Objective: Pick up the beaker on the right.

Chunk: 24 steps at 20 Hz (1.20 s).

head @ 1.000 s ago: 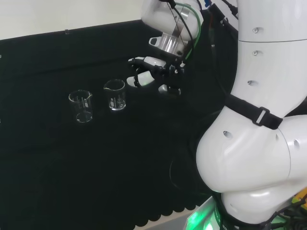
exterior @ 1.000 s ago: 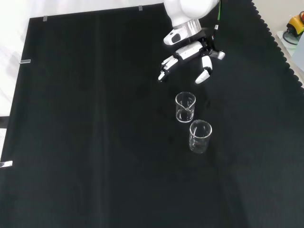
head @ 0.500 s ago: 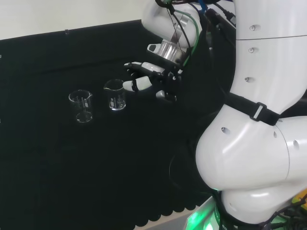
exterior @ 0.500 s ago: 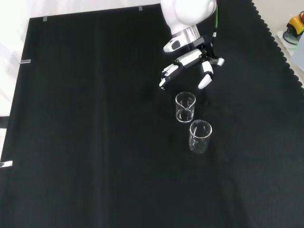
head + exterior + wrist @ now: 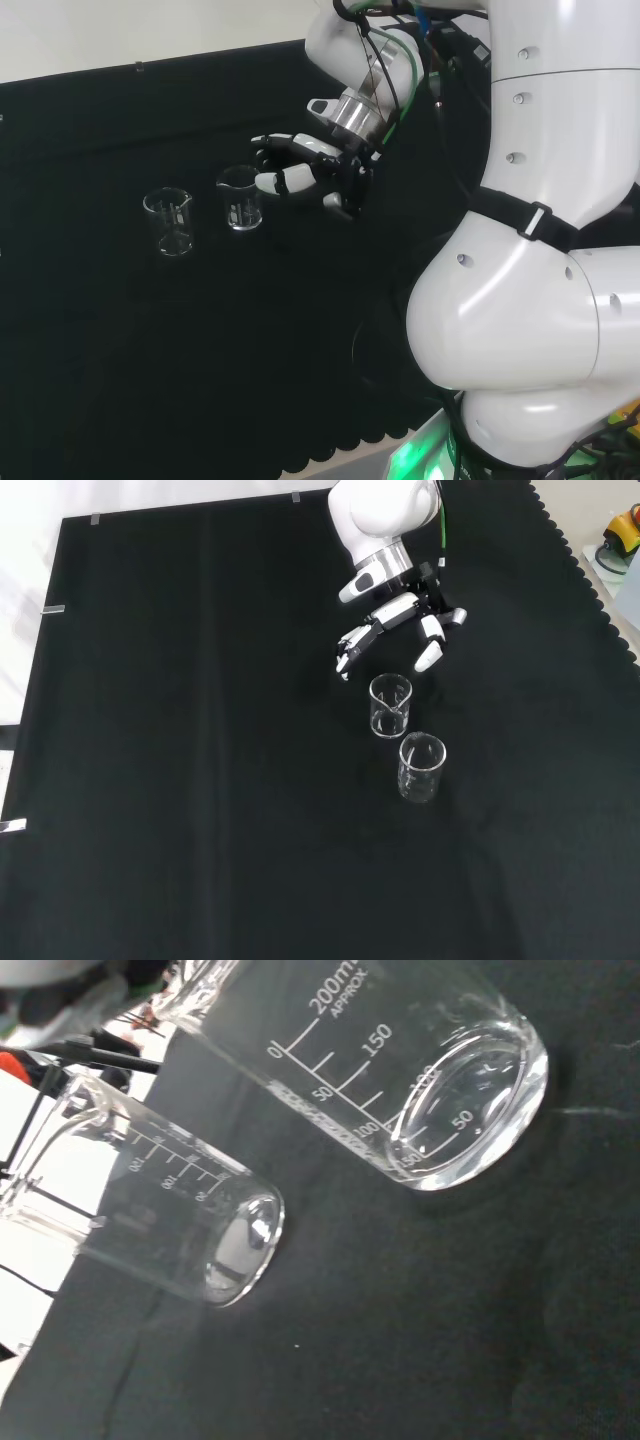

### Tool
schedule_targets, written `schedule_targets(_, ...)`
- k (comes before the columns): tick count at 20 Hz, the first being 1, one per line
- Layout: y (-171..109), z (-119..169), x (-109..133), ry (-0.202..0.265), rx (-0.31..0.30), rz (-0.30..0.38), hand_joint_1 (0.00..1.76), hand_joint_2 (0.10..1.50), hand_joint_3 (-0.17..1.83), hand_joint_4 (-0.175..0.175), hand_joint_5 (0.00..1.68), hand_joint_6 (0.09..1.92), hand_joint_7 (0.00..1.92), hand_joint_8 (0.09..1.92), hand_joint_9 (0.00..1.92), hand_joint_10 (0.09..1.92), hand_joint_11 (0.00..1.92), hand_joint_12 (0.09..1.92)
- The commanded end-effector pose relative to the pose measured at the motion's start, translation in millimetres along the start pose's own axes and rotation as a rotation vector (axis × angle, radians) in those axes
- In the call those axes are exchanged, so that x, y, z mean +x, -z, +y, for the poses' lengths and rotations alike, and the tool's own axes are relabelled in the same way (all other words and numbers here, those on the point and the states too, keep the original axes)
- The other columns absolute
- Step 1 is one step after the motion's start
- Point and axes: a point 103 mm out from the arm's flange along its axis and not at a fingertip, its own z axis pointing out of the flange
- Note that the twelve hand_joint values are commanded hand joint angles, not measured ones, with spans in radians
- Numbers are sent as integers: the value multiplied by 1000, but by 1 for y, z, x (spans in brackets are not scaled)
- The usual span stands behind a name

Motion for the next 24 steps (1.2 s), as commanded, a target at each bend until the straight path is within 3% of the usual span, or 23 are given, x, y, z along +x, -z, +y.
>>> schedule_targets(1,-5,1,1,29,-10,39,783,353,1100,-43,314,87,278,615,360,616,0,1202)
schedule_targets(12,-12,0,2,83,41,61,832,361,1170,-48,386,87,301,640,366,588,0,1151)
schedule_targets(24,-22,-2,4,105,21,19,833,318,1079,-27,166,87,121,716,303,581,0,1097)
